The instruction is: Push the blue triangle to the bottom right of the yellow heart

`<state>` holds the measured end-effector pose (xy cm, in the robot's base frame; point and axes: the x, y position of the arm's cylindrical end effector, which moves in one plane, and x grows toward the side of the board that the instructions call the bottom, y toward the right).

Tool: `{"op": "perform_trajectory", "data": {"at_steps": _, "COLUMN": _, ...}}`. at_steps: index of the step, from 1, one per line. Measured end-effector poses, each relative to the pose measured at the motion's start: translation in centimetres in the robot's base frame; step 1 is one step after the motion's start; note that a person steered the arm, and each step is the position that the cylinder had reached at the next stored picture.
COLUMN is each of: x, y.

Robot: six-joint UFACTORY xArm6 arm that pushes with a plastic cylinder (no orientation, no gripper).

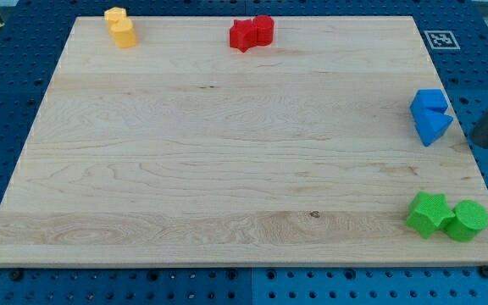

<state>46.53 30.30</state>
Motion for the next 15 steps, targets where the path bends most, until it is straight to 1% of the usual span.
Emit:
{"op": "perform_trajectory", "data": {"at_steps": 2, "x": 0.0, "y": -6.8}}
{"op": "perform_trajectory", "data": {"at_steps": 3, "x": 0.0, "y": -6.1}}
{"op": "perform_trajectory", "data": {"at_steps": 4, "x": 0.2, "y": -3.4}}
{"op": "perform_trajectory", "data": {"at_steps": 5, "x": -1.6, "y": -3.0}}
{"op": "perform_trajectory", "data": {"at_steps": 6, "x": -3.0, "y": -4.8}}
{"op": "perform_trajectory", "data": {"at_steps": 8, "x": -3.1, "y": -10.1}}
{"op": "perform_trajectory", "data": {"at_steps": 9, "x": -3.5, "y": -10.9}}
{"op": "perform_trajectory", "data": {"at_steps": 11, "x": -1.9, "y": -11.3}}
{"op": "perform_trajectory", "data": {"at_steps": 13, "x": -1.9, "y": -12.7}}
{"op": "perform_trajectory", "data": {"at_steps": 14, "x": -1.9, "y": -15.0}}
{"op": "perform_trajectory", "data": {"at_steps": 15, "x": -3.0, "y": -17.5}}
